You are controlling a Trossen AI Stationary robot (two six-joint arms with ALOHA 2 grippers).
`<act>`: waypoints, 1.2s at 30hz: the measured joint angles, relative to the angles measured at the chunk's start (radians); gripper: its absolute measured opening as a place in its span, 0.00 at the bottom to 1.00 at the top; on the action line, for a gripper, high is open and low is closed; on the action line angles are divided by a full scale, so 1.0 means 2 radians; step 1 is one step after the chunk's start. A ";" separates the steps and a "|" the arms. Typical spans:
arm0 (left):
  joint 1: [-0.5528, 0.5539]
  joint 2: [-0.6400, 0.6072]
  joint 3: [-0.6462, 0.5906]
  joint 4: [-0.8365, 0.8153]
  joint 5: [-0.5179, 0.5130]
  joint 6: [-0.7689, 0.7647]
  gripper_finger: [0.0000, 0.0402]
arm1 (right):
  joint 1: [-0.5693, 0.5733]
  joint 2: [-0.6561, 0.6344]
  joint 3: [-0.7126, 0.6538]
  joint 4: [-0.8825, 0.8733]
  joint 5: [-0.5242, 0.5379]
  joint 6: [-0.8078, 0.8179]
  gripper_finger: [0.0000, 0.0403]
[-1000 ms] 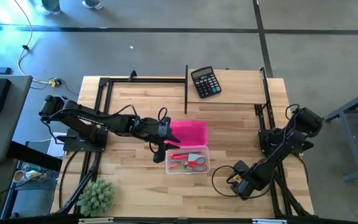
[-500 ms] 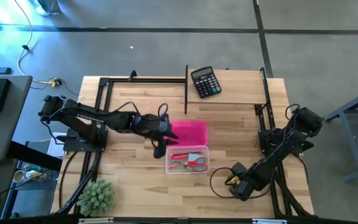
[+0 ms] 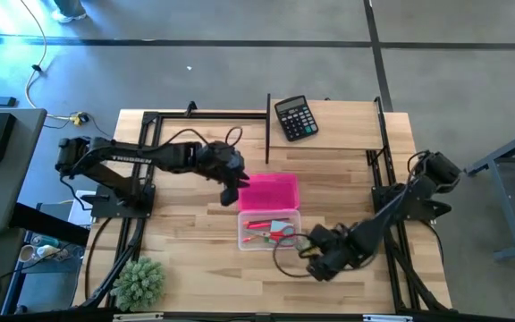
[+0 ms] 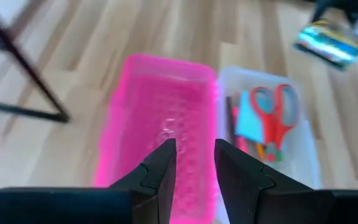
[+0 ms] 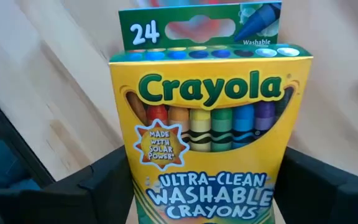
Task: Pack school essentials
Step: Put the yellow crayon box into the transparent box
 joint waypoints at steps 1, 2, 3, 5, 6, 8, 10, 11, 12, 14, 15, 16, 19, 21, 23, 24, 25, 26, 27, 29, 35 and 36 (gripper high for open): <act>0.008 0.000 0.000 -0.004 0.000 0.001 0.25 | -0.012 0.000 0.010 -0.004 0.007 -0.024 0.75; 0.015 0.000 0.000 -0.009 0.000 0.001 0.25 | -0.023 0.000 0.019 -0.007 0.013 -0.051 0.75; 0.023 0.000 0.000 -0.015 0.000 0.001 0.25 | -0.037 0.000 0.028 -0.007 0.018 -0.076 0.75; 0.038 -0.001 0.000 -0.025 0.000 0.004 0.25 | -0.063 0.000 0.046 -0.007 0.023 -0.130 0.75; 0.046 -0.003 0.000 -0.031 0.000 0.007 0.25 | -0.076 0.000 0.055 -0.007 0.023 -0.157 0.75; 0.060 -0.003 0.000 -0.044 0.000 0.015 0.25 | -0.101 0.000 0.073 -0.006 0.024 -0.209 0.75; 0.072 -0.003 0.000 -0.060 -0.002 0.018 0.25 | -0.124 0.000 0.089 -0.004 0.025 -0.258 0.75; 0.077 -0.003 0.000 -0.066 -0.002 0.018 0.25 | -0.135 0.000 0.097 -0.002 0.026 -0.283 0.75; 0.082 -0.003 0.000 -0.074 -0.002 0.018 0.25 | -0.146 0.000 0.104 0.001 0.026 -0.306 0.75; 0.091 -0.003 0.000 -0.086 -0.002 0.018 0.25 | -0.166 0.000 0.118 0.007 0.026 -0.353 0.75; 0.094 -0.003 0.000 -0.090 -0.002 0.018 0.25 | -0.176 0.000 0.124 0.009 0.026 -0.374 0.75; 0.096 -0.003 0.000 -0.095 -0.002 0.018 0.25 | -0.186 0.000 0.130 0.012 0.026 -0.395 0.75; 0.100 -0.003 0.000 -0.104 -0.002 0.018 0.25 | -0.211 0.000 0.143 0.027 0.025 -0.457 0.75; 0.100 -0.003 0.000 -0.105 -0.002 0.015 0.25 | -0.225 0.000 0.143 0.042 0.022 -0.496 0.75; 0.100 -0.003 0.000 -0.105 -0.002 0.014 0.25 | -0.236 0.004 0.144 0.057 0.015 -0.529 0.75; 0.100 -0.003 0.000 -0.105 -0.002 0.014 0.25 | -0.241 0.008 0.144 0.061 0.006 -0.542 0.75; 0.100 -0.003 0.000 -0.106 -0.002 0.014 0.25 | -0.245 0.013 0.144 0.062 -0.004 -0.552 0.75; 0.100 -0.003 0.000 -0.106 -0.002 0.014 0.25 | -0.249 0.020 0.144 0.063 -0.015 -0.562 0.75; 0.100 -0.003 0.000 -0.106 -0.002 0.013 0.25 | -0.251 0.027 0.144 0.062 -0.025 -0.569 0.75; 0.100 -0.003 0.000 -0.108 -0.002 0.013 0.25 | -0.254 0.042 0.144 0.061 -0.039 -0.582 0.75; 0.100 -0.003 0.000 -0.109 -0.004 0.012 0.25 | -0.251 0.084 0.144 0.068 -0.063 -0.614 0.75; 0.100 -0.003 0.000 -0.109 -0.004 0.012 0.25 | -0.251 0.090 0.144 0.071 -0.071 -0.615 0.75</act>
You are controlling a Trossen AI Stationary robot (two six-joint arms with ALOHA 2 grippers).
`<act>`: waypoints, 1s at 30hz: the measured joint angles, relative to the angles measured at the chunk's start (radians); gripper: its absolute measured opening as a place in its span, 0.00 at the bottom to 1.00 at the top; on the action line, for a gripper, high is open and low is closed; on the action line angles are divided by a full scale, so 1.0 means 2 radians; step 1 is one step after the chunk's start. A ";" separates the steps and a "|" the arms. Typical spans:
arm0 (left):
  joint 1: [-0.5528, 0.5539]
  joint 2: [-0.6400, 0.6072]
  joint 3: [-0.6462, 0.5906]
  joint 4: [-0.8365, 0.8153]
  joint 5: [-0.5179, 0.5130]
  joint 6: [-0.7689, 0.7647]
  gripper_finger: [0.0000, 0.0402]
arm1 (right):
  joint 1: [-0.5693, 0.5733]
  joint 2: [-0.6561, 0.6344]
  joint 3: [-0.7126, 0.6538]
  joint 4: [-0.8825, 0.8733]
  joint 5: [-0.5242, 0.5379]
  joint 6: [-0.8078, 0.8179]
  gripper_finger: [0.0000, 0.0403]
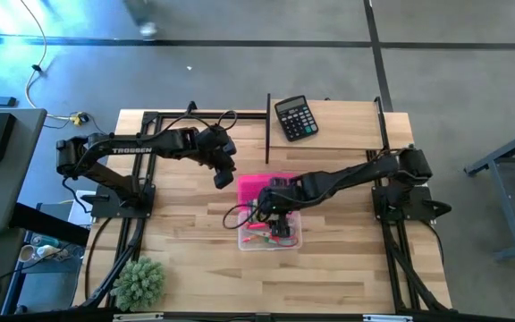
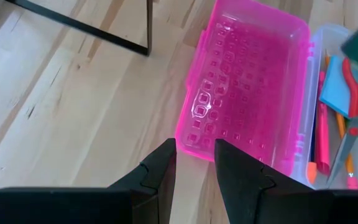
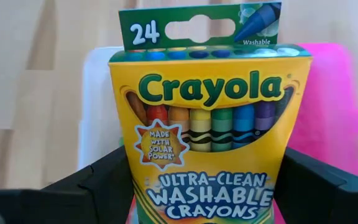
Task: Pack school essentials
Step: Put the yellow crayon box into the transparent box
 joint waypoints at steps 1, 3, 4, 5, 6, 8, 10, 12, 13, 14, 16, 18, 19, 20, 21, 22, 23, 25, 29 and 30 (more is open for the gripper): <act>0.000 0.000 0.000 0.000 0.000 0.000 0.25 | 0.000 0.006 0.000 0.006 -0.010 0.001 0.75; 0.000 0.000 0.000 0.000 0.000 0.000 0.25 | 0.001 0.019 0.000 0.011 -0.026 0.002 0.75; 0.000 0.000 0.000 0.000 0.000 0.000 0.25 | 0.003 0.025 0.000 0.014 -0.030 0.004 0.75; 0.000 0.000 0.000 0.000 0.000 0.000 0.25 | 0.004 0.030 0.000 0.017 -0.031 0.008 0.75; 0.000 0.000 0.000 0.000 0.000 0.000 0.25 | 0.005 0.035 0.000 0.020 -0.031 0.014 0.75; 0.000 0.000 0.000 0.000 -0.001 0.000 0.25 | 0.007 0.044 0.000 0.023 -0.032 0.024 0.75; 0.000 0.000 0.000 0.000 -0.001 0.000 0.25 | 0.007 0.054 0.000 0.019 -0.040 0.030 0.75; 0.000 0.000 0.000 -0.001 -0.001 0.000 0.25 | 0.007 0.062 -0.001 0.016 -0.048 0.038 0.75; 0.000 0.000 0.000 -0.001 -0.001 0.000 0.25 | 0.007 0.063 -0.001 0.015 -0.048 0.039 0.75; 0.000 0.000 0.000 -0.001 -0.001 0.000 0.25 | 0.007 0.064 -0.001 0.014 -0.048 0.039 0.75; 0.000 0.000 0.000 -0.001 -0.001 0.000 0.25 | 0.007 0.066 -0.001 0.010 -0.048 0.039 0.75; 0.000 0.000 0.000 -0.001 -0.001 0.000 0.25 | 0.007 0.066 -0.001 0.010 -0.048 0.039 0.75; 0.000 0.000 0.000 -0.002 -0.001 0.001 0.25 | 0.007 0.066 -0.001 0.011 -0.048 0.039 0.75; 0.000 0.000 0.000 -0.001 -0.001 0.001 0.25 | 0.006 0.066 -0.001 0.011 -0.049 0.039 0.75; 0.000 0.000 0.000 -0.001 -0.001 0.001 0.25 | 0.005 0.066 -0.001 0.010 -0.053 0.040 0.75; 0.000 0.000 0.000 -0.002 -0.001 0.001 0.25 | 0.004 0.066 -0.001 0.010 -0.057 0.043 0.75; 0.000 0.000 0.000 -0.002 -0.001 0.001 0.25 | 0.002 0.066 -0.001 0.010 -0.061 0.052 0.75; 0.000 0.000 0.000 -0.002 -0.001 0.001 0.25 | 0.000 0.066 -0.001 0.010 -0.069 0.060 0.75; 0.000 0.000 0.000 -0.002 -0.001 0.002 0.25 | -0.001 0.066 -0.001 0.010 -0.069 0.039 0.75; 0.000 0.000 0.000 -0.002 -0.001 0.002 0.25 | 0.000 0.066 -0.001 0.011 -0.069 0.038 0.75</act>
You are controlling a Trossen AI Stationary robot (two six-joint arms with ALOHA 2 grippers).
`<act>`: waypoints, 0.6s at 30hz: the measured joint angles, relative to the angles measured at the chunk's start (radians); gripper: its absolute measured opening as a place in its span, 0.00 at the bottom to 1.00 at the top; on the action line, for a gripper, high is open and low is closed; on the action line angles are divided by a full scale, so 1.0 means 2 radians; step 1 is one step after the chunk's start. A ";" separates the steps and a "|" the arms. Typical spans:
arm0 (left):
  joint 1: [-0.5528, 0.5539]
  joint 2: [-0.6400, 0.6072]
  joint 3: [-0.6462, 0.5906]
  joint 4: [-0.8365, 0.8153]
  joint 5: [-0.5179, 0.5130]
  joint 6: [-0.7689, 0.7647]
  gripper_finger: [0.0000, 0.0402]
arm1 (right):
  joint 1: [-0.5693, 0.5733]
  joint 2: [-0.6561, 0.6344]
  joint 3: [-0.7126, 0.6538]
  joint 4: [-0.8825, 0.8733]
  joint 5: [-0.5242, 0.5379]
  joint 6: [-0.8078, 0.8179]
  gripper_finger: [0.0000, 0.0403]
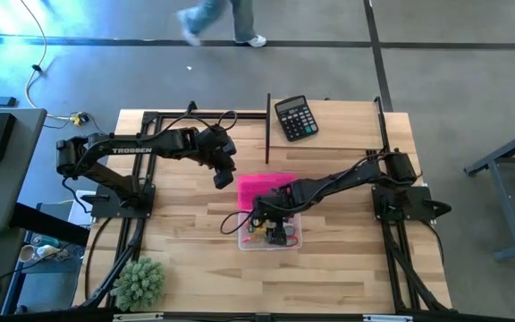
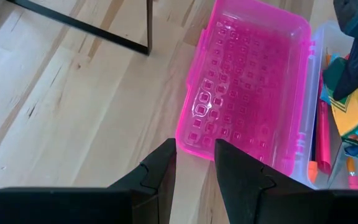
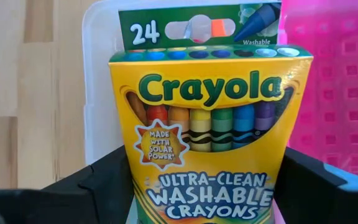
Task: Pack school essentials
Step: Put the yellow crayon box into the transparent box
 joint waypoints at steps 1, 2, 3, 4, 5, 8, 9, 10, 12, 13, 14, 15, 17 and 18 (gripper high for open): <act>0.000 0.000 0.000 0.000 0.000 0.000 0.25 | 0.000 0.000 0.000 0.001 0.000 0.000 0.75; 0.000 0.000 0.000 0.000 0.000 0.000 0.25 | 0.001 0.000 0.000 0.003 0.001 0.000 0.75; 0.000 0.000 0.000 0.000 0.000 0.000 0.25 | 0.001 0.000 0.000 0.003 0.001 0.000 0.75; 0.000 0.000 0.000 0.000 0.000 0.000 0.25 | 0.001 0.000 0.000 0.004 0.001 0.000 0.75; 0.000 0.000 0.000 0.000 0.000 0.000 0.25 | 0.001 0.000 0.000 0.005 0.001 0.000 0.76; 0.000 0.000 0.000 0.000 0.000 0.000 0.25 | 0.001 0.000 0.000 0.005 0.002 0.001 0.79; 0.000 0.000 0.000 0.000 0.000 0.000 0.25 | 0.001 0.000 0.000 0.005 0.002 0.002 0.80; 0.000 0.000 0.000 0.000 0.000 0.000 0.25 | 0.001 0.000 0.000 0.005 0.002 0.003 0.82; 0.000 0.000 0.000 0.000 0.000 0.000 0.25 | 0.001 0.000 0.000 0.004 0.002 0.016 0.84; 0.000 0.000 0.000 0.000 0.000 0.000 0.25 | 0.001 0.000 0.000 0.004 0.002 0.022 0.85; 0.000 0.000 0.000 0.000 0.000 0.000 0.25 | 0.001 0.000 0.000 0.005 0.002 0.025 0.87; 0.000 0.000 0.000 0.000 0.000 0.000 0.25 | 0.001 0.000 0.000 0.007 0.002 0.026 0.87; 0.000 0.000 0.000 0.000 0.000 0.000 0.25 | 0.001 0.000 0.000 0.009 0.002 0.030 0.88; 0.000 0.000 0.000 0.000 0.000 -0.002 0.25 | 0.001 0.000 0.000 0.008 0.002 0.033 0.89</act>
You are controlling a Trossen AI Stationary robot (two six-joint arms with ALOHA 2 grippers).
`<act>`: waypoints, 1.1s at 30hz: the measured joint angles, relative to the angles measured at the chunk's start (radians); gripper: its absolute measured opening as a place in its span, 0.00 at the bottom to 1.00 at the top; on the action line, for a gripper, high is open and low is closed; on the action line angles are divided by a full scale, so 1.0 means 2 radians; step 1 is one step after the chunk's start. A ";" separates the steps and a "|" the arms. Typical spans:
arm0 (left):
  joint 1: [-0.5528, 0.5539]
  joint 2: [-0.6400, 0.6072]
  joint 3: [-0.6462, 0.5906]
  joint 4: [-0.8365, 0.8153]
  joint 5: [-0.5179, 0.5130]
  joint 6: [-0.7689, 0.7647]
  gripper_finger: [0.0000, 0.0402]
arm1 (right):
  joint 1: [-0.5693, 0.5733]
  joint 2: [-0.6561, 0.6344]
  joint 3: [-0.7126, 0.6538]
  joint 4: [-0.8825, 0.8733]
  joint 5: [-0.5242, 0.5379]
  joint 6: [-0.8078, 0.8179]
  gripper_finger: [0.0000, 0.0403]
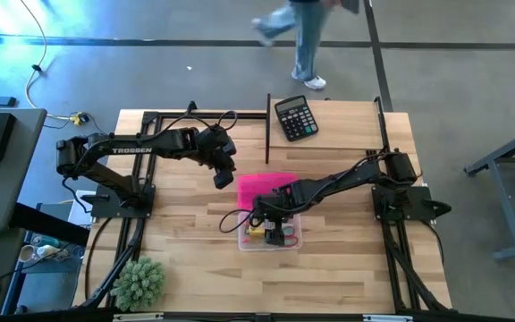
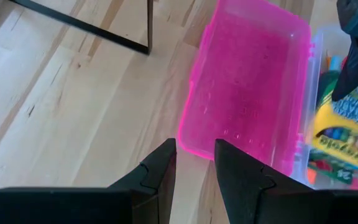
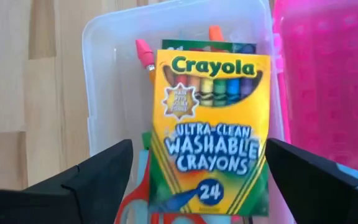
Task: Pack school essentials
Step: Put the yellow crayon box into the transparent box, then close the box
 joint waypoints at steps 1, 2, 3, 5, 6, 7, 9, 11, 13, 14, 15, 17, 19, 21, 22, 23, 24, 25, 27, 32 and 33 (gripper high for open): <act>0.000 0.000 0.000 0.000 0.000 -0.005 0.25 | 0.000 0.000 0.000 0.000 0.000 0.003 0.89; 0.000 0.000 0.000 0.000 0.000 -0.009 0.25 | 0.000 0.000 0.000 0.000 0.000 0.003 0.89; 0.000 0.000 0.000 0.000 0.000 -0.011 0.25 | 0.000 0.000 0.000 0.000 0.000 0.002 0.89; 0.000 0.000 0.000 -0.003 0.000 -0.011 0.25 | 0.000 0.000 0.000 0.000 0.000 0.002 0.89; 0.000 0.000 0.000 -0.003 0.000 -0.011 0.25 | 0.000 0.000 0.001 -0.002 0.000 0.000 0.89; 0.000 0.000 0.000 -0.003 0.000 -0.011 0.25 | 0.000 0.000 0.005 -0.008 0.000 -0.001 0.89; 0.000 0.000 0.000 -0.003 0.000 -0.011 0.25 | 0.000 0.000 0.016 -0.020 0.000 0.000 0.89; 0.000 0.000 0.000 -0.003 0.000 -0.011 0.25 | 0.000 -0.001 0.027 -0.035 0.003 -0.003 0.89; 0.000 0.000 0.000 -0.003 0.000 -0.011 0.25 | 0.000 -0.003 0.037 -0.053 0.016 -0.012 0.89; 0.000 0.000 0.000 -0.005 0.000 -0.011 0.25 | 0.000 -0.004 0.043 -0.059 0.025 -0.017 0.89; 0.000 0.000 0.000 -0.007 0.000 -0.011 0.25 | 0.002 -0.004 0.051 -0.070 0.034 -0.020 0.89; 0.000 0.000 0.000 -0.011 0.000 -0.010 0.25 | 0.003 -0.004 0.063 -0.101 0.057 -0.031 0.89; 0.000 0.000 0.000 -0.021 0.000 -0.004 0.25 | 0.004 -0.004 0.072 -0.119 0.074 -0.049 0.89; 0.000 0.000 0.000 -0.031 0.000 0.001 0.25 | 0.005 -0.005 0.081 -0.142 0.090 -0.065 0.89; 0.000 0.000 0.000 -0.033 0.000 0.003 0.25 | 0.004 -0.007 0.084 -0.148 0.099 -0.066 0.89; 0.000 0.000 0.000 -0.034 0.000 0.006 0.25 | 0.002 -0.010 0.085 -0.151 0.106 -0.066 0.89; 0.000 0.000 0.000 -0.034 0.000 0.006 0.25 | 0.001 -0.015 0.085 -0.155 0.112 -0.066 0.89; 0.000 0.000 0.000 -0.034 0.000 0.006 0.25 | -0.002 -0.021 0.084 -0.159 0.118 -0.066 0.89; -0.001 0.000 0.000 -0.034 0.000 0.006 0.25 | -0.009 -0.040 0.076 -0.159 0.126 -0.061 0.89; -0.012 0.000 0.000 -0.033 0.000 0.006 0.25 | -0.023 -0.113 0.031 -0.150 0.144 -0.043 0.89; -0.015 0.000 0.000 -0.032 0.000 0.006 0.25 | -0.027 -0.129 0.019 -0.144 0.148 -0.040 0.89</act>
